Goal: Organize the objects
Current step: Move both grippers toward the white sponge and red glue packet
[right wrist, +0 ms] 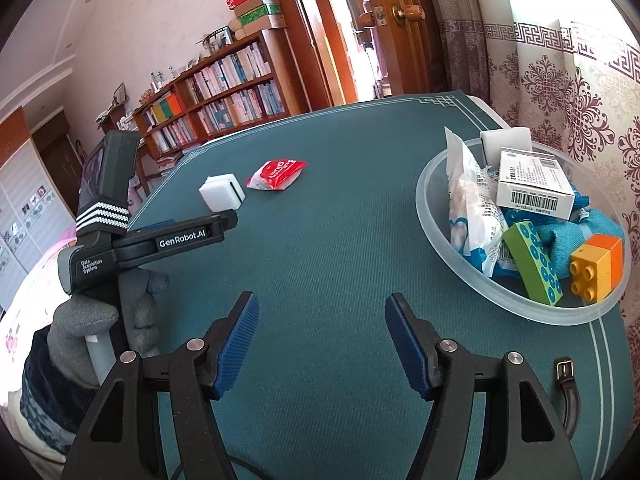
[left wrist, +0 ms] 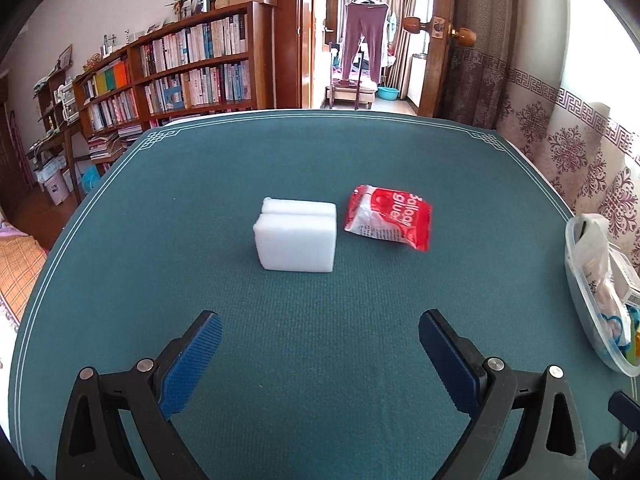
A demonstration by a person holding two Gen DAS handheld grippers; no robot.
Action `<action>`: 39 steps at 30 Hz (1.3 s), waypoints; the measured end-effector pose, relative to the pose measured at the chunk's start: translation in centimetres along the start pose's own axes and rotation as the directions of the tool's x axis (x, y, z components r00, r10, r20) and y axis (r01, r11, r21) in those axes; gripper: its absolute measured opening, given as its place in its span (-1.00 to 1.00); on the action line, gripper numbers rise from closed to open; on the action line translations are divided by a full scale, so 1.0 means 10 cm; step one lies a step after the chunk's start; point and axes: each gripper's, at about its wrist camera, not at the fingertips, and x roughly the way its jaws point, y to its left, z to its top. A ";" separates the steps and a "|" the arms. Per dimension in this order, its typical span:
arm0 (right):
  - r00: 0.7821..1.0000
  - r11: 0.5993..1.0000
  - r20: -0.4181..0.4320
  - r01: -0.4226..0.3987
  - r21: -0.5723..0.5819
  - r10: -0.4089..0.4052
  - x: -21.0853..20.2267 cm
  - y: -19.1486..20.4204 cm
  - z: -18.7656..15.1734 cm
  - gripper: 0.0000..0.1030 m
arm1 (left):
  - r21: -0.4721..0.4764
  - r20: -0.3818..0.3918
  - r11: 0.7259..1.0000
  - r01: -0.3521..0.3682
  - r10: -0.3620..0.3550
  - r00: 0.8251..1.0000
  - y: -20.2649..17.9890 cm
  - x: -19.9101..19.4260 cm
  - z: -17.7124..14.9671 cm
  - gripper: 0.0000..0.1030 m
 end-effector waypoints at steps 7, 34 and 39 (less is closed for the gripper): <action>1.000 1.000 -0.021 -0.012 -0.003 0.012 0.07 0.03 -0.01 0.31 | -0.014 0.000 0.998 -0.061 0.061 0.998 0.14 0.21 0.17 0.96; 0.998 0.997 -0.069 -0.007 -0.081 0.001 0.47 0.30 0.34 0.30 | -0.015 0.021 0.998 0.053 -0.053 0.998 0.21 0.46 0.30 0.03; 0.998 0.994 -0.058 -0.017 -0.109 0.010 0.72 0.41 0.68 0.30 | -0.070 0.036 0.994 0.086 -0.084 0.996 0.32 0.42 0.32 0.03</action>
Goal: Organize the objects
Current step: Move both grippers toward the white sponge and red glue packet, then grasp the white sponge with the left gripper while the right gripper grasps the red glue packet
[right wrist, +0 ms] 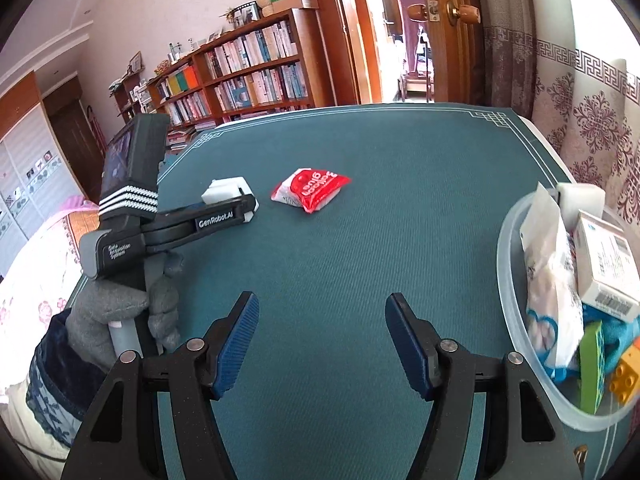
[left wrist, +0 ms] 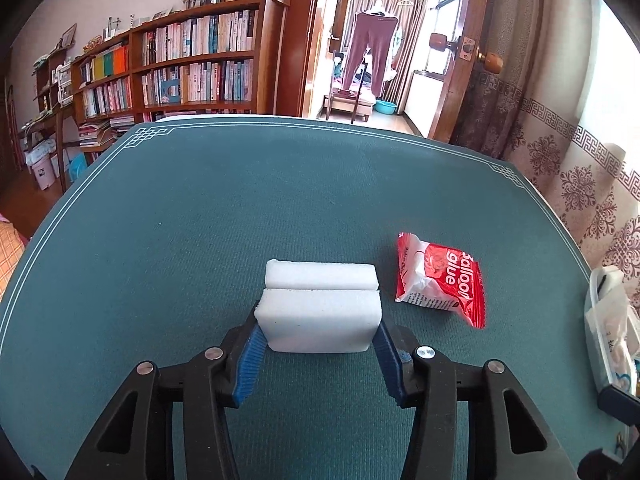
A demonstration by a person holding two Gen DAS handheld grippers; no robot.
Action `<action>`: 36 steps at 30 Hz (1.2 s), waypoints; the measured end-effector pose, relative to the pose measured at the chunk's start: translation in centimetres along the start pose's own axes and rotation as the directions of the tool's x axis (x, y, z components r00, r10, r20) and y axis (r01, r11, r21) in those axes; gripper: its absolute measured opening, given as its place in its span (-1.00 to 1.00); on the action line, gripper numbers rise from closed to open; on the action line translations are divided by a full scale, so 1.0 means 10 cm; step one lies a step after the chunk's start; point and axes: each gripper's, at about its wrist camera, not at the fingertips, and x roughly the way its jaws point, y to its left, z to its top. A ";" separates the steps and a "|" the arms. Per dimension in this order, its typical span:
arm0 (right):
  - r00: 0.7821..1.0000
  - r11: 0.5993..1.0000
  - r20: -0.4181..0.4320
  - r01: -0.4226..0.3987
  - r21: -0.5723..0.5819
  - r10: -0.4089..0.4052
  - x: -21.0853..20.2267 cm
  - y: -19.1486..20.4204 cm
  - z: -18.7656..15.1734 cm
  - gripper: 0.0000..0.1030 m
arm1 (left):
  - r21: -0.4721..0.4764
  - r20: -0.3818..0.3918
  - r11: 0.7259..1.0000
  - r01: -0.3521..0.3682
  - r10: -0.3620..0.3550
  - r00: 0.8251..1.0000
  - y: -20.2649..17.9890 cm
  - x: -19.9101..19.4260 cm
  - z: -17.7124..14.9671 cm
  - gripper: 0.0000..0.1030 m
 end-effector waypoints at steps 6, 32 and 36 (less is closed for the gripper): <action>1.000 1.000 -0.014 -0.027 0.009 0.028 0.41 0.03 0.40 0.31 | 0.008 0.030 1.000 -0.023 0.022 0.999 -0.04 -0.04 -0.02 0.03; 0.976 0.987 -0.146 -0.153 0.050 0.159 1.48 0.00 0.99 0.31 | -0.153 0.020 0.988 0.019 -0.016 1.000 0.26 -0.02 -0.01 0.03; 0.975 0.990 -0.175 -0.140 -0.015 0.135 1.48 0.07 0.89 0.31 | -0.172 0.014 0.985 0.018 -0.016 1.000 0.30 -0.02 -0.01 0.03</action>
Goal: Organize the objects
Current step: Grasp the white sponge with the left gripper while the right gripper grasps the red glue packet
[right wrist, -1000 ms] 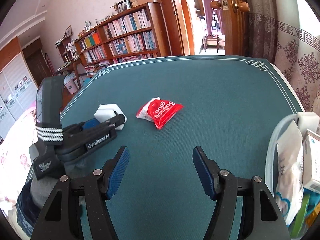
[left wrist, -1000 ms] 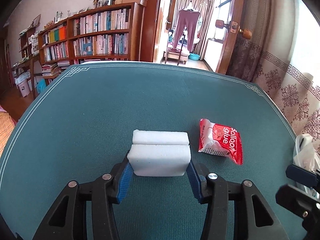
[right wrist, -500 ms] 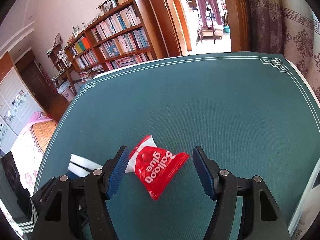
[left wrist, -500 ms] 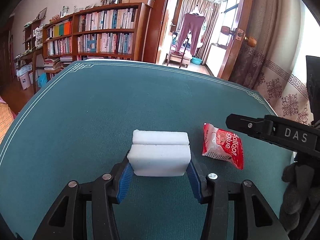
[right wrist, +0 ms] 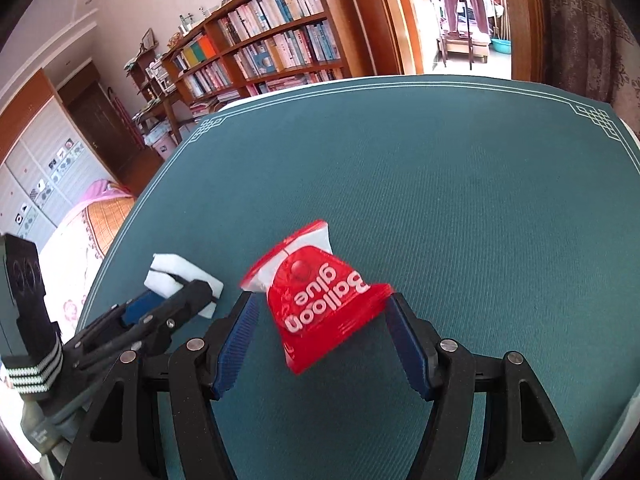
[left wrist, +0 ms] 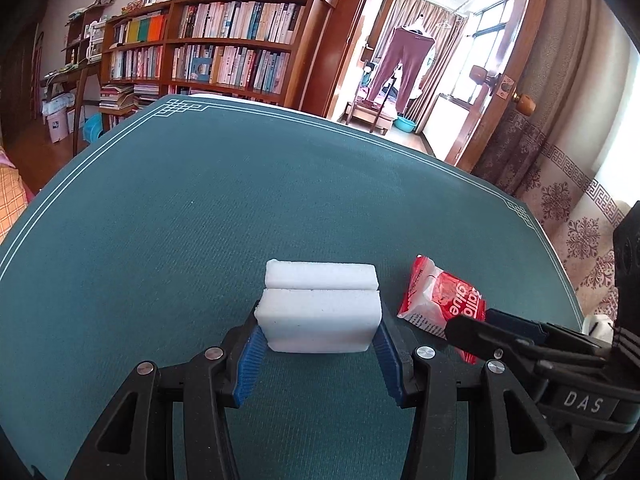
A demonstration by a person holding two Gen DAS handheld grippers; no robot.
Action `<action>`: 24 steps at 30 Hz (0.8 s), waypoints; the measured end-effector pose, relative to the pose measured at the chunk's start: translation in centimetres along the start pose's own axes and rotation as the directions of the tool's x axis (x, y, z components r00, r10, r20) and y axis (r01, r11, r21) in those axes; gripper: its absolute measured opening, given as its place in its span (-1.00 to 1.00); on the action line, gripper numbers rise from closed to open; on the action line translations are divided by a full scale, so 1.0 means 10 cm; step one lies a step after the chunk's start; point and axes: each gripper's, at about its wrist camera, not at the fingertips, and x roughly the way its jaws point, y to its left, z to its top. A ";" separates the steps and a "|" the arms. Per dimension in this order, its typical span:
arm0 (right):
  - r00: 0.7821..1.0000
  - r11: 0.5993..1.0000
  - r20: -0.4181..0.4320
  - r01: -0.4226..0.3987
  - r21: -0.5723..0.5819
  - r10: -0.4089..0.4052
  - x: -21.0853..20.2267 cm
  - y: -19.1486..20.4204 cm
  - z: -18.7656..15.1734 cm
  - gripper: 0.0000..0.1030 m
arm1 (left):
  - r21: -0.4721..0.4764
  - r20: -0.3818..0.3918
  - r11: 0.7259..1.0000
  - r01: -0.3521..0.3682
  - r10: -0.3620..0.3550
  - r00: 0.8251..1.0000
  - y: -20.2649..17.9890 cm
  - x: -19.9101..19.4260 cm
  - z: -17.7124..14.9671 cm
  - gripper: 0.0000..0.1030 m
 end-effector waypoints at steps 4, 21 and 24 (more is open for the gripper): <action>0.997 0.994 -0.004 0.074 -0.082 -0.074 0.04 0.09 -0.01 0.31 | 0.001 0.001 1.000 -0.002 0.002 1.000 0.01 -0.01 0.00 0.03; 1.000 0.987 -0.024 0.007 -0.161 -0.011 0.20 0.08 0.21 0.31 | -0.011 -0.003 1.000 -0.002 0.002 1.000 0.03 -0.01 0.00 0.03; 0.999 0.981 -0.030 0.022 -0.194 -0.028 0.23 0.10 0.11 0.30 | -0.012 -0.004 1.000 -0.002 0.002 1.000 0.03 0.00 0.00 0.03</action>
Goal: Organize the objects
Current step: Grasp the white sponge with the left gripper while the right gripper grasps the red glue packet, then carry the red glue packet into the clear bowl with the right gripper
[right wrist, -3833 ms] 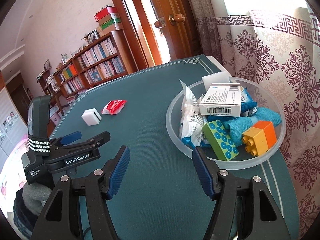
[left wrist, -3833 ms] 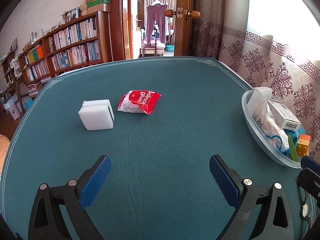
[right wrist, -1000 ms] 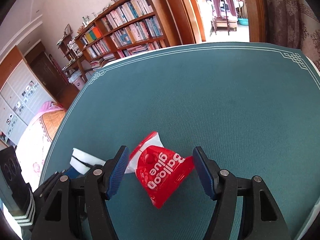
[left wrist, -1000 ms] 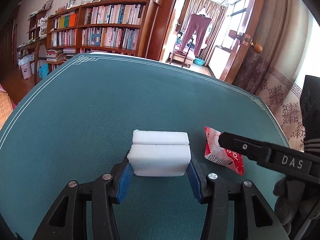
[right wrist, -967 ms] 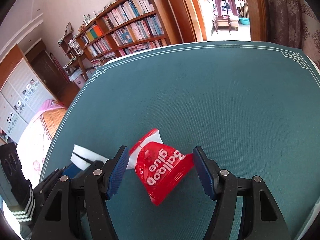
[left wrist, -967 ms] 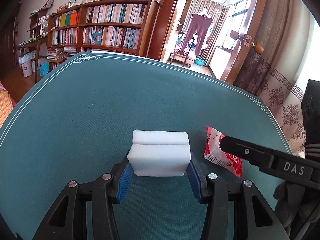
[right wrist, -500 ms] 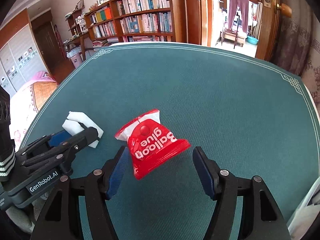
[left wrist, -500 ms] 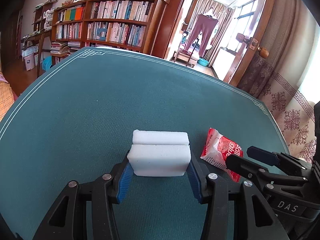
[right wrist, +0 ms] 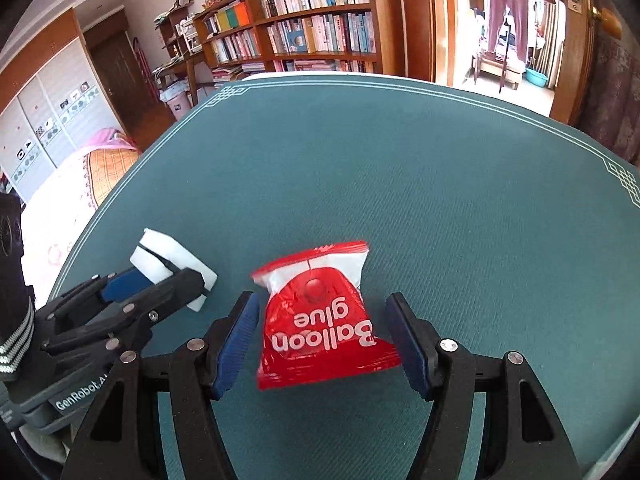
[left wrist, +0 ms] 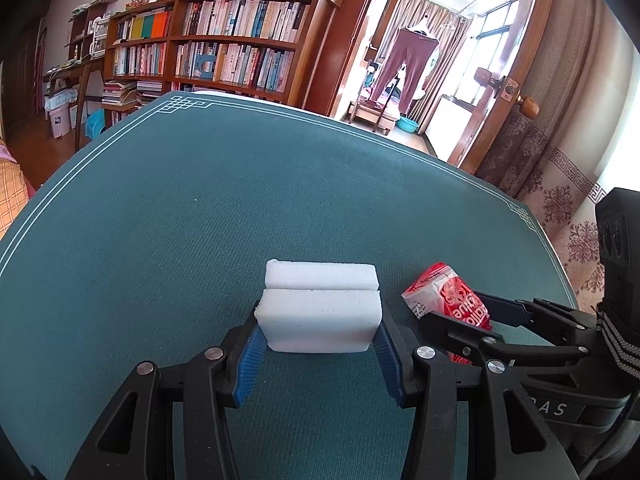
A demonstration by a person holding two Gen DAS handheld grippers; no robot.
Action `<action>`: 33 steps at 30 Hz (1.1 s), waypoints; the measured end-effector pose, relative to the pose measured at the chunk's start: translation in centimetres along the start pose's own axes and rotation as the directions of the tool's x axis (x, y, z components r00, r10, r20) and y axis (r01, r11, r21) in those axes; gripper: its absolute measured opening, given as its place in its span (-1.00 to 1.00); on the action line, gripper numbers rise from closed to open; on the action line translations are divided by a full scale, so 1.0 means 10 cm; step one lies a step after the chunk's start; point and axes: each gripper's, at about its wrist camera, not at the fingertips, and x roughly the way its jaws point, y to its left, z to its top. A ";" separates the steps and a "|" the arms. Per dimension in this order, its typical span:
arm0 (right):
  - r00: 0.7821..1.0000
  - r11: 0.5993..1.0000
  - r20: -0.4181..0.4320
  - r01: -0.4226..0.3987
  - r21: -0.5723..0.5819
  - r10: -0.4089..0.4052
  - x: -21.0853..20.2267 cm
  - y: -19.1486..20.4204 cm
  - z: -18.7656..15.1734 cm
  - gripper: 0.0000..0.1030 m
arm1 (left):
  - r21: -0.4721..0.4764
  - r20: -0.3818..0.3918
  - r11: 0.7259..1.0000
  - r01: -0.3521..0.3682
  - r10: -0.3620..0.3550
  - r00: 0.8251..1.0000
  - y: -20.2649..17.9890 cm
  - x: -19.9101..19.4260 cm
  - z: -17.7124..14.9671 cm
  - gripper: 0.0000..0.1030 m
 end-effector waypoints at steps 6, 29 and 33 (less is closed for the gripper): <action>1.000 0.999 0.009 0.030 0.030 -0.030 -0.02 0.00 -0.03 0.23 | 0.009 -0.001 1.000 -0.001 0.001 1.000 -0.01 0.00 -0.01 0.03; 0.987 0.976 0.102 0.100 0.194 -0.122 -0.75 0.05 -0.63 0.11 | 0.089 0.037 0.996 -0.004 0.001 0.999 -0.18 -0.10 -0.05 0.03; 0.984 0.968 0.128 0.096 0.233 -0.128 -0.97 0.06 -0.81 0.11 | 0.119 0.057 0.993 -0.009 0.002 0.998 -0.26 -0.14 -0.07 0.03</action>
